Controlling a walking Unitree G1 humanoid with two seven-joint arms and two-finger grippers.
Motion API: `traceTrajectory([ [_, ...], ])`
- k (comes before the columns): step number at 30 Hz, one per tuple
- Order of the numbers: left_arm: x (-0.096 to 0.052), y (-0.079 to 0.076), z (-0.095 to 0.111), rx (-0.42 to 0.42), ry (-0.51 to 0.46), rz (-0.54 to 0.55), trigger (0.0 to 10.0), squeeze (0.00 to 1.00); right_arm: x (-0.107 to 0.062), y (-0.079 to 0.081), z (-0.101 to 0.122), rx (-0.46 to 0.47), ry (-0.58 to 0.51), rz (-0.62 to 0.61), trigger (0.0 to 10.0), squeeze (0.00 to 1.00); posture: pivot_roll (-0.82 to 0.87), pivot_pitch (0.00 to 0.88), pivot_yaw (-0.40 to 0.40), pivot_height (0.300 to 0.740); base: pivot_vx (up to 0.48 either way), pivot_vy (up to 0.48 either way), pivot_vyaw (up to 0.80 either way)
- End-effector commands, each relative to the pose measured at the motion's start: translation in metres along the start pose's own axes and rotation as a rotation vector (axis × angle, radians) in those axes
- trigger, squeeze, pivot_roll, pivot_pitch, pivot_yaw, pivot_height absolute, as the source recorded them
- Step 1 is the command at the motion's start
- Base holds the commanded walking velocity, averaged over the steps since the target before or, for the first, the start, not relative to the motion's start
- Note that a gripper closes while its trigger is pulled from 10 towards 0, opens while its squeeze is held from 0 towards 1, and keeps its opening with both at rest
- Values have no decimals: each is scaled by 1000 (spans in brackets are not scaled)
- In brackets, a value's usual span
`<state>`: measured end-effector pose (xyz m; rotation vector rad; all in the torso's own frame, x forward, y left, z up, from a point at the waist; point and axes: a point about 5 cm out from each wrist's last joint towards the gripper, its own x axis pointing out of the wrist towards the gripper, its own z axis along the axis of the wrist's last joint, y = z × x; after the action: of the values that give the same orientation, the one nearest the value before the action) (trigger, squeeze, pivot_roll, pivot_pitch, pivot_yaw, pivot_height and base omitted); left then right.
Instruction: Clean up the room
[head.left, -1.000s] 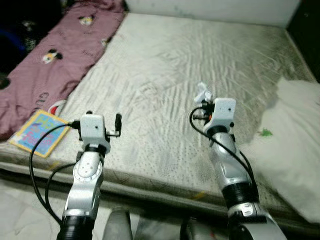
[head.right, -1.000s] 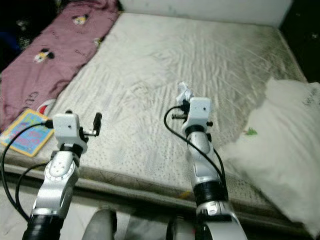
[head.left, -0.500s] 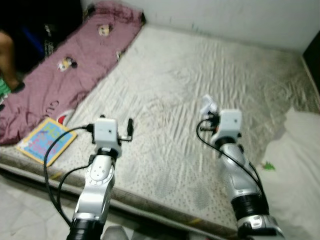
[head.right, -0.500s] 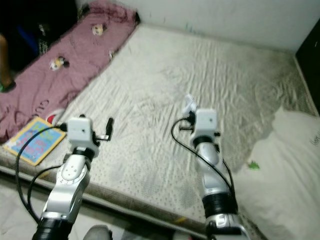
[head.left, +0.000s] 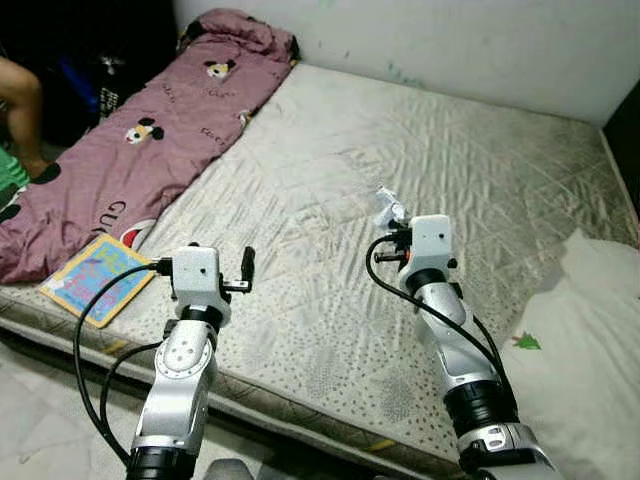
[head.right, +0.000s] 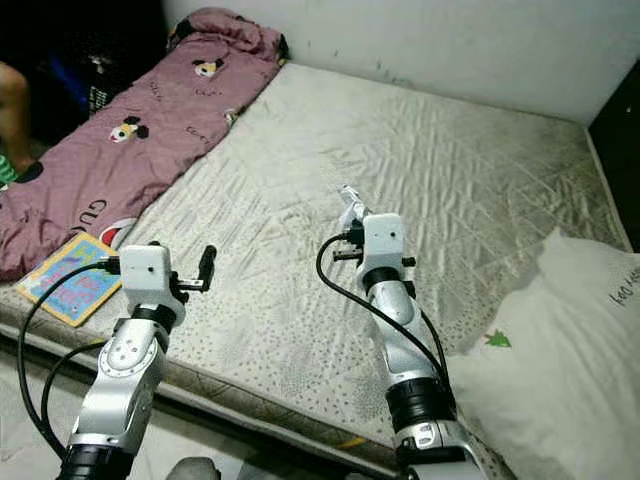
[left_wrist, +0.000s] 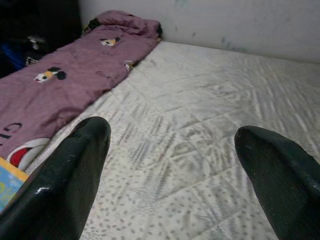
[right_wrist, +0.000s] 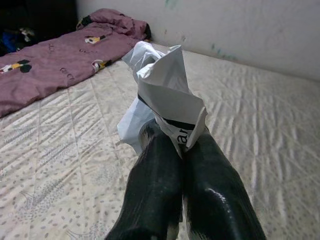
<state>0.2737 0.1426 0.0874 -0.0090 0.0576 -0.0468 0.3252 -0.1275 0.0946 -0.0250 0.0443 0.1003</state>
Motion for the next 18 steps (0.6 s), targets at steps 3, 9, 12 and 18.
traceTrajectory([
  [3,-1,2,1,-8,3,4,10000,0,1,4,-1,31,18,13,10000,0,93,0,-38,740,0,0,-454],
  [9,-2,3,0,-16,11,9,10000,0,1,8,-2,27,23,25,10000,0,92,0,-37,740,0,71,-755],
  [12,-1,3,0,-22,12,9,10000,0,2,9,-2,18,27,37,10000,0,92,0,-36,740,0,431,0],
  [18,2,2,2,-20,7,8,10000,0,6,7,-1,8,33,35,10000,0,88,0,-33,740,0,453,0],
])
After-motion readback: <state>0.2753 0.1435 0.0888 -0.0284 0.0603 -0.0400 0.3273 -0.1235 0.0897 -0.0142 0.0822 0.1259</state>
